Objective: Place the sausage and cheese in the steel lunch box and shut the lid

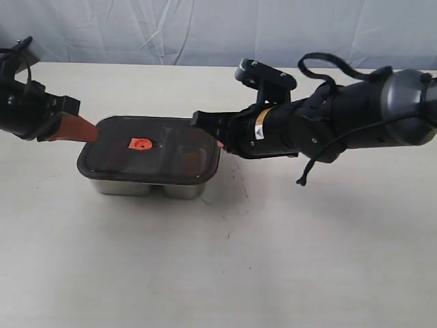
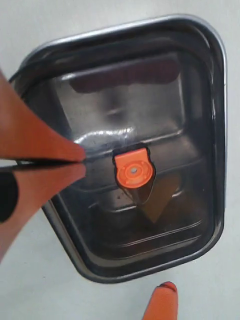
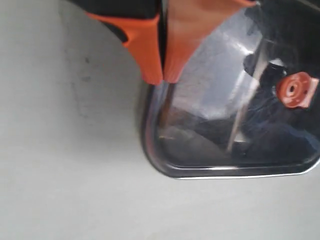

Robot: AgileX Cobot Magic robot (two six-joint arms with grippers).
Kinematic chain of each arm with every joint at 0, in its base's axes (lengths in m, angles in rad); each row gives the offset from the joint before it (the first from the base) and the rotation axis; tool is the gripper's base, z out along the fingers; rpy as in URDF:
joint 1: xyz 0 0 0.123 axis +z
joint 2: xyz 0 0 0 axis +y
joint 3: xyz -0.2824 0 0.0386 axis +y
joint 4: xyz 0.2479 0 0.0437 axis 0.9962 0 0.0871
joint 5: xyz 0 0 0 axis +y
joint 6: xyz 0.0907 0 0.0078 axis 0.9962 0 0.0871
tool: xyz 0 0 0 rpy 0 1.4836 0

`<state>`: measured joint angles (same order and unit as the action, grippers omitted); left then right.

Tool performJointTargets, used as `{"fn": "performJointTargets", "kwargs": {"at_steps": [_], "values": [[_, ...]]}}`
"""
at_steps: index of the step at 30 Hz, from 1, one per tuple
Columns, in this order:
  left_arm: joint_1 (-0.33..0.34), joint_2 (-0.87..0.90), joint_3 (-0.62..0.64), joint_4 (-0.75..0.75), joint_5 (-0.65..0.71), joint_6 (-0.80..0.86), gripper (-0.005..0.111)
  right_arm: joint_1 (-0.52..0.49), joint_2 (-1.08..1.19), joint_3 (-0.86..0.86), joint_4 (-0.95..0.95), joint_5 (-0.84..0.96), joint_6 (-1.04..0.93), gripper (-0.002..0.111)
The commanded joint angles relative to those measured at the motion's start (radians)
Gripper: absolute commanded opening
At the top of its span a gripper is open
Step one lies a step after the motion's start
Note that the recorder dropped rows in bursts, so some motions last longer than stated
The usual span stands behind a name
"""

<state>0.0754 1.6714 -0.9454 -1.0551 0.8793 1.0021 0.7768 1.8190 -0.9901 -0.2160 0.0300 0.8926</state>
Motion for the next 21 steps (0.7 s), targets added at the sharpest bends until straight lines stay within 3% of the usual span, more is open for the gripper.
{"fn": "performJointTargets", "kwargs": {"at_steps": [1,7,12,21], "values": [[-0.074,0.009,0.0,0.003,-0.013,-0.007,0.0,-0.018,-0.11,-0.007,-0.053,0.196,-0.01,-0.001],[-0.154,0.093,0.0,-0.007,-0.098,-0.007,0.0,0.024,-0.108,-0.007,0.038,0.32,-0.068,-0.001],[-0.168,0.139,0.0,-0.016,-0.121,-0.003,0.0,0.091,-0.068,-0.019,0.087,0.278,-0.087,-0.001],[-0.168,0.149,0.0,-0.016,-0.117,-0.003,0.0,0.09,-0.049,-0.019,0.094,0.351,-0.086,-0.001]]}}
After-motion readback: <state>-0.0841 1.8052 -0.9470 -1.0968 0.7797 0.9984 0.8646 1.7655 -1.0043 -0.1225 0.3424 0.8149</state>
